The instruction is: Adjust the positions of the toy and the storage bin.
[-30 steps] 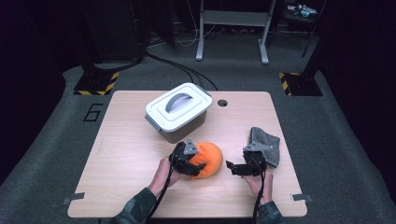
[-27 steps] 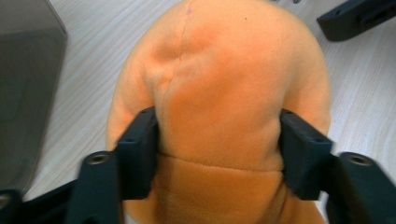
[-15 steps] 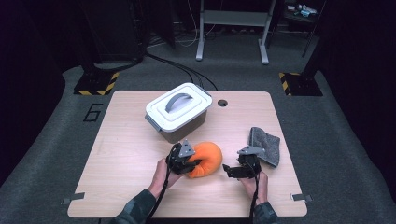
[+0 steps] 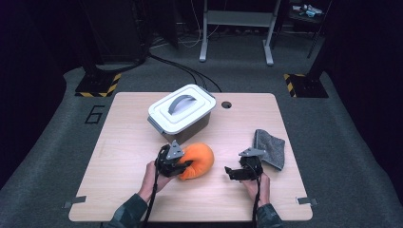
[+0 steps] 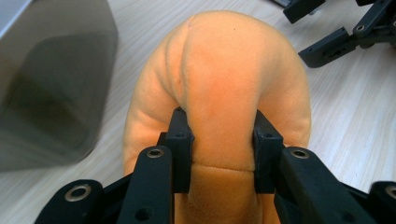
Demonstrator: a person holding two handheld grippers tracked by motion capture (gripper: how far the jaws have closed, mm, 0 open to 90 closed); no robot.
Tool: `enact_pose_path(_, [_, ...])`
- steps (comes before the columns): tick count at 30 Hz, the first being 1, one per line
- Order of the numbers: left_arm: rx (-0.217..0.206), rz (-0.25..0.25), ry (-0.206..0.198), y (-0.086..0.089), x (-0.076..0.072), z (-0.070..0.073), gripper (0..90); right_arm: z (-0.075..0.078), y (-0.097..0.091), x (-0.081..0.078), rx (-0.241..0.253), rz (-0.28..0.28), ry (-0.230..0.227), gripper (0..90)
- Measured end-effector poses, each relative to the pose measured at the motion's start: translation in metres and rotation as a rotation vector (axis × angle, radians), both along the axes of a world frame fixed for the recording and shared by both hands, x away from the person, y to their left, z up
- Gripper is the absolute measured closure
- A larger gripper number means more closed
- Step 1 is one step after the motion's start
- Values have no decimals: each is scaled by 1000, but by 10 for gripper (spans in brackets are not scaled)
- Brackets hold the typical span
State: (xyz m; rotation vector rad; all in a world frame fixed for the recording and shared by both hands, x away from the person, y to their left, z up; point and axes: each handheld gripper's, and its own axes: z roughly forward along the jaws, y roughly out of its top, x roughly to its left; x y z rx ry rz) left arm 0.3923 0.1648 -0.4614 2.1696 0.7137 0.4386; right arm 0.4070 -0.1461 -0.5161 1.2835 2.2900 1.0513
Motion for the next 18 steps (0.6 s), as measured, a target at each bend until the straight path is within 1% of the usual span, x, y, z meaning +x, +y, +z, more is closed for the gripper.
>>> enact_pose_path(1, [5, 3, -2, 4, -1, 1, 670, 0, 0, 0, 2, 0, 1, 117])
enact_pose_path(3, [3, 11, -4, 11, -3, 1, 670, 0, 0, 0, -3, 2, 4, 117])
enact_pose_path(4, [10, 14, -2, 14, -4, 2, 670, -1, 0, 0, -5, -1, 2, 117])
enact_pose_path(5, [5, 20, -3, 17, -6, 2, 670, -1, 0, 0, -5, -1, 3, 116])
enact_pose_path(6, [1, 27, -13, 20, -7, 2, 669, -1, 0, 1, -4, -1, 3, 116])
enact_pose_path(8, [1, 30, -4, 27, -9, 4, 669, -2, 1, 1, -7, 0, 3, 116])
enact_pose_path(9, [0, 40, -12, 30, -11, 4, 668, -3, 2, 1, -5, -3, 9, 116])
enact_pose_path(11, [-1, 46, -5, 37, -13, 5, 667, -4, 1, 1, -16, -2, 5, 115])
enact_pose_path(12, [-1, 50, -8, 41, -13, 5, 667, -5, 2, 1, -12, -2, 6, 115])
enact_pose_path(15, [2, 74, -7, 53, -17, 5, 665, -7, 2, 1, -20, 0, 2, 114])
enact_pose_path(18, [-10, 104, -9, 64, -20, 5, 665, -8, 3, 1, -24, -2, 4, 111])
